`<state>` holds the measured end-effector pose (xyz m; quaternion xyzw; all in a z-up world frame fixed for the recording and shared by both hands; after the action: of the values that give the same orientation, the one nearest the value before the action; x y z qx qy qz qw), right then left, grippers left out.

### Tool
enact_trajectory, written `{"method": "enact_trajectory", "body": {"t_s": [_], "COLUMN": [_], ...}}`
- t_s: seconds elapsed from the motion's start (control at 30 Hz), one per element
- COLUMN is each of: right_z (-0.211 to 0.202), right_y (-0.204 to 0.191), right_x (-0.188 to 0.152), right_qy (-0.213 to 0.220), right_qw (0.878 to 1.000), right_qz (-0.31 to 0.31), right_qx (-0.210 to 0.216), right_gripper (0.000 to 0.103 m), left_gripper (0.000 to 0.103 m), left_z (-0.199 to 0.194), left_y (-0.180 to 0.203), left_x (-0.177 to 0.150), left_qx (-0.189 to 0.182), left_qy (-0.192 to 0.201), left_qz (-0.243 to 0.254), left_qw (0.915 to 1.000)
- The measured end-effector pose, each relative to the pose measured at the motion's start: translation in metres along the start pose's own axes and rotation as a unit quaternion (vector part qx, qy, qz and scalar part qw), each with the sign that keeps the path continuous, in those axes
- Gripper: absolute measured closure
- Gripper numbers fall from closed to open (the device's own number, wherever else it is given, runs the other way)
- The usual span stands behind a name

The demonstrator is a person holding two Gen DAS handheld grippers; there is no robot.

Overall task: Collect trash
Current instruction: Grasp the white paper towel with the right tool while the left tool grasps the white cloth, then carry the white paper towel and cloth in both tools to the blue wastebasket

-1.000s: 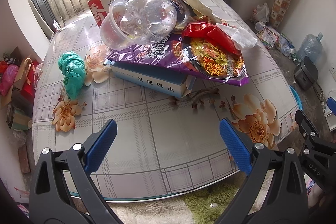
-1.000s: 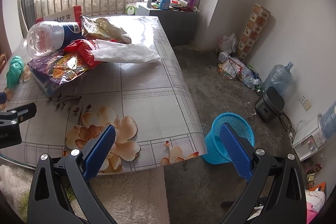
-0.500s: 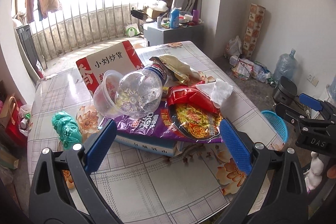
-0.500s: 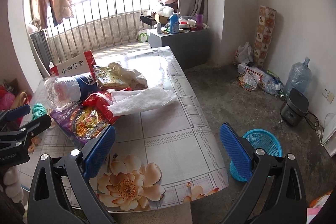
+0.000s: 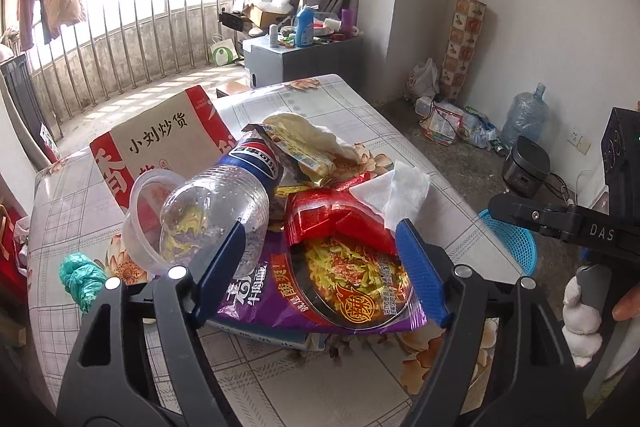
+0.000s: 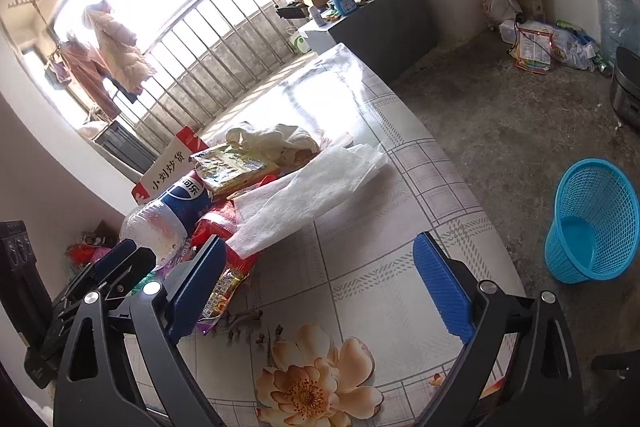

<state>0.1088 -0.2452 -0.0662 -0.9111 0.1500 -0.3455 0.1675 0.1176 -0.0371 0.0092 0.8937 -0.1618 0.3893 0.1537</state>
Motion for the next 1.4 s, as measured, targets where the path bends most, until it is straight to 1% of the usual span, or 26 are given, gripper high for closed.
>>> {"method": "enact_trajectory", "body": {"t_s": [0.13,0.23,0.33,0.43,0.5,0.57,0.6,0.67,0.7,0.73,0.77,0.8,0.83,0.87,0.93,1.0,1.07,1.2,1.23,1.33,1.37,1.4], "right_z": [0.026,0.044,0.057,0.065,0.071,0.077,0.081,0.089,0.092,0.098,0.103,0.108,0.114,0.119,0.126,0.128,0.128,0.133,0.135,0.138,0.138,0.139], "right_y": [0.004,0.009,0.011,0.012,0.012,0.013,0.014,0.015,0.015,0.015,0.015,0.016,0.017,0.016,0.016,0.018,0.019,0.026,0.026,0.027,0.030,0.031], "right_x": [0.006,0.010,0.014,0.016,0.017,0.020,0.022,0.024,0.025,0.025,0.026,0.028,0.030,0.032,0.042,0.058,0.073,0.094,0.096,0.094,0.090,0.087], "right_qy": [-0.039,-0.061,-0.072,-0.083,-0.090,-0.096,-0.099,-0.105,-0.108,-0.112,-0.116,-0.120,-0.125,-0.129,-0.124,-0.105,-0.085,-0.067,-0.067,-0.087,-0.092,-0.097], "right_qw": [0.998,0.993,0.990,0.987,0.985,0.981,0.979,0.974,0.971,0.968,0.966,0.964,0.962,0.959,0.956,0.960,0.966,0.972,0.972,0.971,0.973,0.974], "right_qz": [0.043,0.074,0.096,0.109,0.118,0.132,0.141,0.161,0.170,0.178,0.184,0.189,0.195,0.200,0.205,0.201,0.191,0.182,0.181,0.176,0.171,0.165], "right_qx": [0.038,0.061,0.070,0.083,0.093,0.104,0.111,0.124,0.131,0.136,0.140,0.143,0.147,0.152,0.167,0.166,0.154,0.136,0.131,0.135,0.127,0.121], "right_gripper": [0.017,0.020,0.023,0.025,0.026,0.028,0.029,0.032,0.034,0.038,0.046,0.051,0.064,0.081,0.097,0.098,0.098,0.098,0.098,0.098,0.097,0.097], "left_gripper": [0.038,0.043,0.049,0.050,0.050,0.050,0.050,0.050,0.050,0.050,0.050,0.050,0.050,0.050,0.050,0.050,0.050,0.050,0.050,0.050,0.051,0.054], "left_z": [0.015,0.026,0.038,0.047,0.056,0.070,0.078,0.092,0.100,0.108,0.116,0.123,0.131,0.138,0.149,0.159,0.170,0.192,0.198,0.211,0.213,0.215], "left_y": [-0.007,-0.017,-0.023,-0.028,-0.028,-0.027,-0.025,-0.019,-0.014,-0.011,-0.007,-0.005,-0.003,-0.002,0.000,0.004,0.006,0.004,0.003,-0.001,-0.002,-0.002], "left_x": [0.018,0.032,0.045,0.067,0.085,0.100,0.108,0.120,0.123,0.126,0.126,0.126,0.126,0.126,0.126,0.124,0.123,0.113,0.111,0.103,0.100,0.099], "left_qx": [-0.006,-0.030,-0.048,-0.062,-0.074,-0.086,-0.083,-0.056,-0.044,-0.036,-0.034,-0.035,-0.036,-0.037,-0.031,-0.028,-0.024,-0.005,0.003,0.024,0.031,0.035], "left_qy": [-0.010,-0.026,-0.043,-0.051,-0.065,-0.088,-0.098,-0.107,-0.113,-0.122,-0.133,-0.144,-0.154,-0.164,-0.179,-0.192,-0.208,-0.249,-0.257,-0.279,-0.284,-0.286], "left_qz": [-0.008,-0.043,-0.064,-0.065,-0.054,-0.041,-0.026,0.028,0.056,0.077,0.090,0.099,0.106,0.113,0.130,0.153,0.176,0.213,0.221,0.245,0.253,0.260], "left_qw": [0.9999,0.9983,0.9958,0.9947,0.9936,0.9915,0.9914,0.9923,0.9910,0.9889,0.9865,0.9841,0.9817,0.9791,0.9748,0.9689,0.9619,0.9449,0.9407,0.9281,0.9243,0.9217]}}
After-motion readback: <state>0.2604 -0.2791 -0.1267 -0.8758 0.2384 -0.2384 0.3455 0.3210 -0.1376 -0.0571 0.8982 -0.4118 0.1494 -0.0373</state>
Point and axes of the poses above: each gripper's, at about its wrist camera, not at the fingertips, and z roughly the way its jaws point, y to its right, x to its top, the point moved 6 cm from there along z, roughly the way its jaws point, and after that the axes turned 8 degrees about -x, right-handed, at the moved point
